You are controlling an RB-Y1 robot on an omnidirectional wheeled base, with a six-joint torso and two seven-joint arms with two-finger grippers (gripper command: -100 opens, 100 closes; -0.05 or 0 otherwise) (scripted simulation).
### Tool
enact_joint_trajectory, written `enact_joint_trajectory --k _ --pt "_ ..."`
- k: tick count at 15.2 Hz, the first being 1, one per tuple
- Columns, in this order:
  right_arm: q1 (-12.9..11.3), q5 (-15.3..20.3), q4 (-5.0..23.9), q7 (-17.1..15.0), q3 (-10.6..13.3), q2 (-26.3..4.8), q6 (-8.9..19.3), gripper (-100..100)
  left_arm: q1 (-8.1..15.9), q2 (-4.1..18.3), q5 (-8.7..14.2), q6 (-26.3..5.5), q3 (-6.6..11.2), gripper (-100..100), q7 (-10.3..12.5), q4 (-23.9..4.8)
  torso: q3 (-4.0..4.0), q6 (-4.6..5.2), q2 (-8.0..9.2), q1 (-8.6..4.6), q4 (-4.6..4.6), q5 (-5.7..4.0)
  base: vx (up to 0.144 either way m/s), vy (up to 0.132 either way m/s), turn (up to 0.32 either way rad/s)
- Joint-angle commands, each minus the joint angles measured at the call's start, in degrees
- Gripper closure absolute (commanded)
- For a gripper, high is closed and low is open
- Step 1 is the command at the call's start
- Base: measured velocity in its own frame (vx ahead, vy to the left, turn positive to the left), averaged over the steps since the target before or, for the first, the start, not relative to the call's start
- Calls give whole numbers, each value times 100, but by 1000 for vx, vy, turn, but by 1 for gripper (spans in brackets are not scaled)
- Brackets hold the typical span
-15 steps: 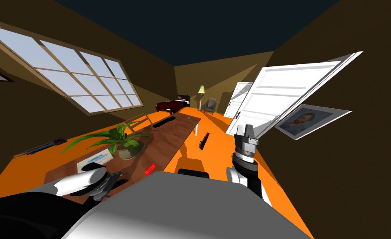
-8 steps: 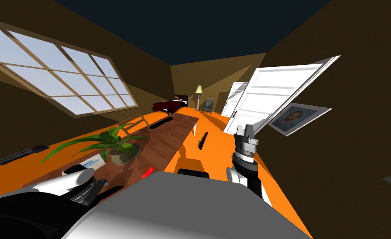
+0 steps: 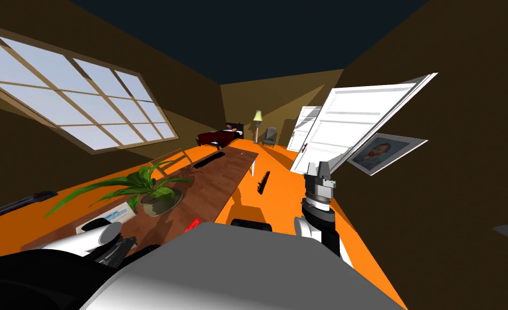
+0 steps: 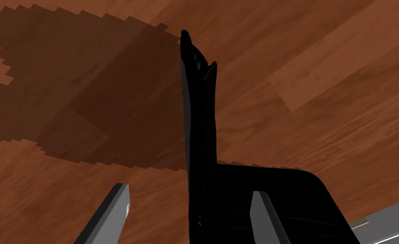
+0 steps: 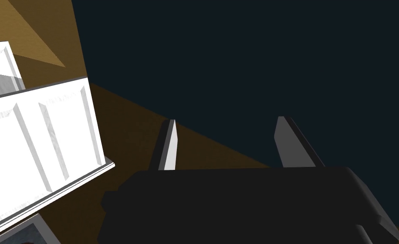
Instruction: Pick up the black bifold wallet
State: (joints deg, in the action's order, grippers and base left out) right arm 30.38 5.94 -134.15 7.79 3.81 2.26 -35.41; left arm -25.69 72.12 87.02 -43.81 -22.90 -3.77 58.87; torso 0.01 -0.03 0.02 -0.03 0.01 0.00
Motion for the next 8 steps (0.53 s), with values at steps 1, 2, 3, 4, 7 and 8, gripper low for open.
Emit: enact_joint_trajectory --k 1,2,3,4,7,8 --pt "0 0 0 0 0 0 0 0 0 0 0 0 0 100 0 0 0 0 0 0 0 0 1 5 1" --pt "0 0 0 0 0 0 0 0 -1 -1 0 -1 -1 100 0 0 1 1 1 -3 1 -1 -4 0 25" --pt "0 0 0 0 1 1 0 0 -10 -4 3 -16 -7 100 1 2 1 10 -2 10 4 8 0 0 0" --pt "0 0 0 0 0 0 0 0 -9 -3 3 -16 -6 100 2 1 1 9 -2 16 4 10 0 0 0" --pt "0 0 0 0 1 1 0 0 -66 339 260 -75 -24 100 33 201 1 12 -1 6 5 4 -14 -38 4" --pt "0 0 0 0 1 1 0 0 -84 252 180 -33 -13 100 56 185 3 12 1 1 5 1 -11 -27 0"
